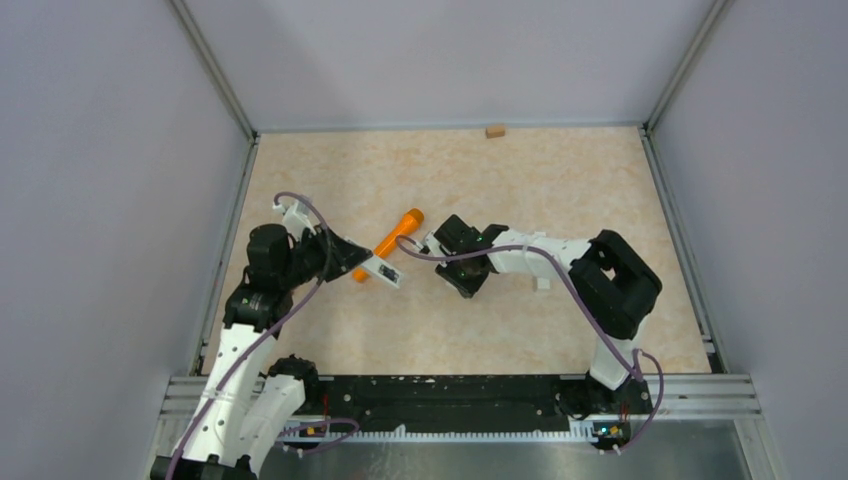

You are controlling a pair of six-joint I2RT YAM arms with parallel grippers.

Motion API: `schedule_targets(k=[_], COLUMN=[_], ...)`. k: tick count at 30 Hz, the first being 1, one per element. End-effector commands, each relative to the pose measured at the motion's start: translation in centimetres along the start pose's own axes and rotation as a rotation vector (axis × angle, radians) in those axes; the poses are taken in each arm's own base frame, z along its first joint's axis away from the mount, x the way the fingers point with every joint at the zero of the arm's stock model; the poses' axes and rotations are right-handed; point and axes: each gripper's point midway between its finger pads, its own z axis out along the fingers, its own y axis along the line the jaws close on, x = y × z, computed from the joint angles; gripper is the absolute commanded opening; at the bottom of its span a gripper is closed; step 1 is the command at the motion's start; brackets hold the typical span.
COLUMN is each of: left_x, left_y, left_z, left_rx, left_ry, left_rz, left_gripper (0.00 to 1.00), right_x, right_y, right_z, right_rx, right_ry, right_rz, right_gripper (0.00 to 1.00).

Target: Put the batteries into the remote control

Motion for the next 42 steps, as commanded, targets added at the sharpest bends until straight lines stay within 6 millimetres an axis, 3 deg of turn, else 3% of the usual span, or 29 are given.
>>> schedule_targets(k=[1, 8, 18, 26, 42], left_x=[-1.4, -0.4, 0.9, 2.6, 3.6], left_y=[-1.4, -0.1, 0.4, -0.1, -1.0], left_z=[0.3, 3.0, 8.4, 11.5, 11.5], left_rx=[0.069, 0.121, 0.155, 0.235, 0.278], left_ry=[-0.038, -0.002, -0.011, 0.031, 0.074], left_rz=[0.055, -0.031, 0.005, 0.009, -0.055], left_gripper=[0.00, 0.00, 0.00, 0.00, 0.00], right_x=[-1.4, -3.4, -5.0, -6.0, -7.9], right_y=[-0.9, -0.6, 0.8, 1.9, 3.6], right_z=[-1.5, -6.3, -11.2, -12.0, -11.4], right_rx=[0.061, 0.043, -0.036, -0.089, -0.132], right_ry=[-0.077, -0.209, -0.310, -0.339, -0.358], right_rz=[0.000, -0.005, 0.009, 0.027, -0.018], right_gripper=[0.22, 0.23, 0.23, 0.23, 0.23])
